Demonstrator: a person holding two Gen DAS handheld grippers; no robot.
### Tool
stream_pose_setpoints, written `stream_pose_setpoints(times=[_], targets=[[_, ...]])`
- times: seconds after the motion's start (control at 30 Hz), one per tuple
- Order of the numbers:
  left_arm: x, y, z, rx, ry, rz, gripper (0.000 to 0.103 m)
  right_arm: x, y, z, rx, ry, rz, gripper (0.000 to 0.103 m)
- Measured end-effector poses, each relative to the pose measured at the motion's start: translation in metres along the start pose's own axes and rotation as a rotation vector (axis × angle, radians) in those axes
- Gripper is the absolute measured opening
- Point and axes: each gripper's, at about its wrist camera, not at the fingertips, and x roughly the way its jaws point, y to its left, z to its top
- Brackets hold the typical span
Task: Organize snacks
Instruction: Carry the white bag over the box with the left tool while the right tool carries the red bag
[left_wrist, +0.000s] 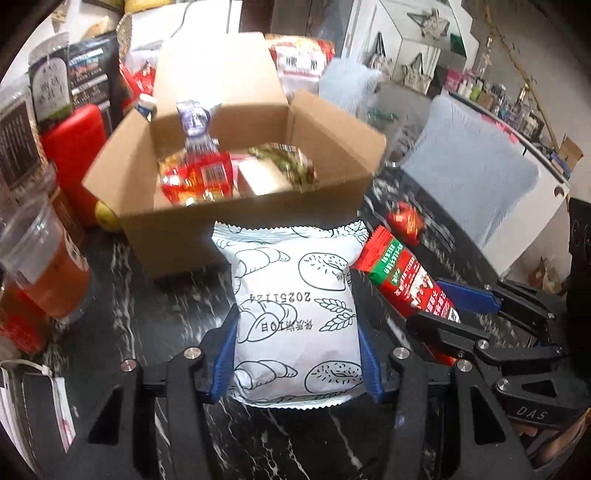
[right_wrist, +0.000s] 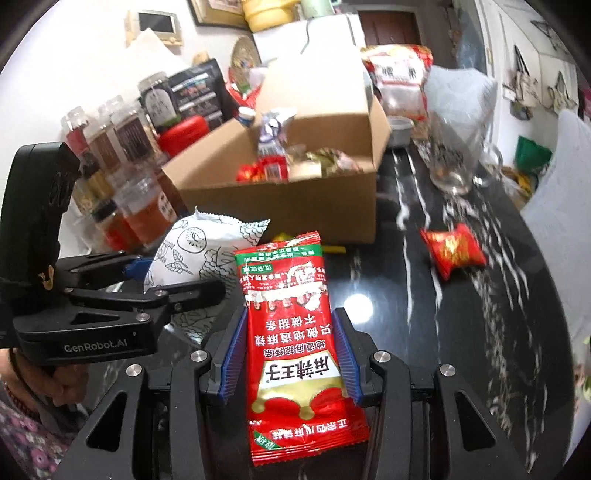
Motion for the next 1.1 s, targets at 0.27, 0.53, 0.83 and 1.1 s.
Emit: stream_pose_setpoints(times=[0.27,0.53,0.83,1.1], targets=[[-0.017,0.002,0.028,0.007,-0.084,0.004,0.055,-0.010,0.006,0.029,-0.023,-0.076,0.011,0.045],[-0.026,0.006,0.059,0.030,-0.159,0.003,0.055,-0.014,0.000,0.063,-0.035,-0.134,0.019,0.045],[-0.019,0.012,0.107,0.054,-0.228,-0.007,0.055,-0.007,-0.014,0.108,-0.066,-0.191,-0.023,0.045],[0.000,0.018,0.142,0.064,-0.257,0.002,0.055,0.012,-0.026,0.142,-0.087,-0.204,-0.058,0.045]])
